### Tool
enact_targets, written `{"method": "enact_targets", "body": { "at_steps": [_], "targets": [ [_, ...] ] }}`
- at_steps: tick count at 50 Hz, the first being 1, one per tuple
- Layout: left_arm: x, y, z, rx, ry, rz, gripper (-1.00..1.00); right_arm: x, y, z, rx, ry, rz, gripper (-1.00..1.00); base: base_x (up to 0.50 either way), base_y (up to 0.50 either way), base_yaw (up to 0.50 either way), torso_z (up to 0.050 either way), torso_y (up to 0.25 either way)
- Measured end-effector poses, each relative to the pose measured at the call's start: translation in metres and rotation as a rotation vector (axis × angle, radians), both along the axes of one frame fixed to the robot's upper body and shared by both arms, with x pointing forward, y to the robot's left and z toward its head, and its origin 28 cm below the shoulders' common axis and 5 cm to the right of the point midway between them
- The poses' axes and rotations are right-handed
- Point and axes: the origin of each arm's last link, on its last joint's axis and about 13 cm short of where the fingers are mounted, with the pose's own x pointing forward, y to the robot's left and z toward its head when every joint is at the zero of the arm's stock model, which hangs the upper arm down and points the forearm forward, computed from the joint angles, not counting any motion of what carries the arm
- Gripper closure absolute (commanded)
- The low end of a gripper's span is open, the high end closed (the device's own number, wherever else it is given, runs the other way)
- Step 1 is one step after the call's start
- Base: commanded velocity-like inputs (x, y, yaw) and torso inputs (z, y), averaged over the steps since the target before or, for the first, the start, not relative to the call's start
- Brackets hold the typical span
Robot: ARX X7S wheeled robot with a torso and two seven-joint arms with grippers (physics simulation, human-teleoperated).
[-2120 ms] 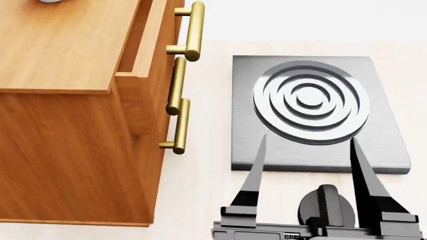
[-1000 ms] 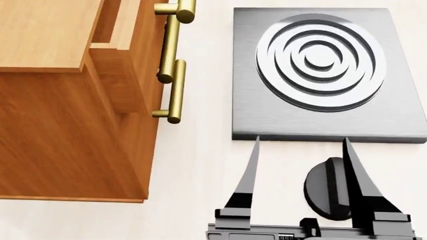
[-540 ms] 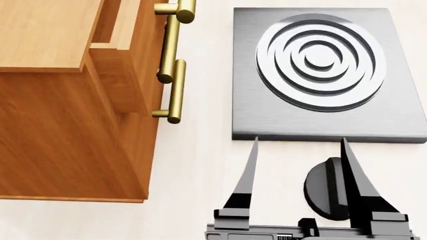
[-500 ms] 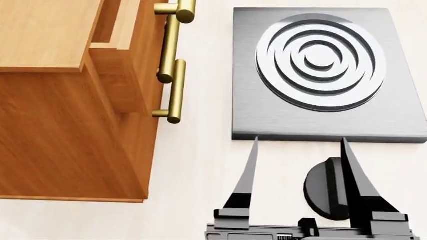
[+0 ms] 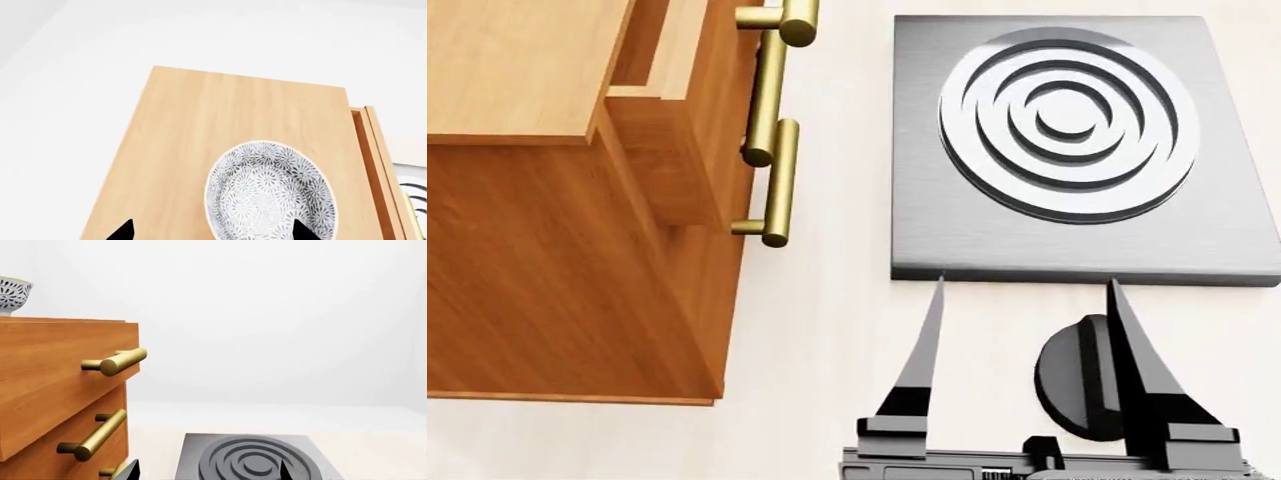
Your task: Pick the akita bowl on the wooden cabinet and place it on the plate.
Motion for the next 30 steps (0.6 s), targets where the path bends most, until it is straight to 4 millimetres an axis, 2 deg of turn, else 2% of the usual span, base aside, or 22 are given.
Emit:
{"method": "enact_targets", "body": {
  "at_steps": [30],
  "targets": [
    [0.0035, 0.0002, -0.0009, -0.031, -0.008, 0.033, -1.00, 0.0033, 0.0004, -0.0048, -0.003, 0.018, 0.003, -1.00, 0.00, 0.00, 0.00, 0.000, 0.000]
  ]
}}
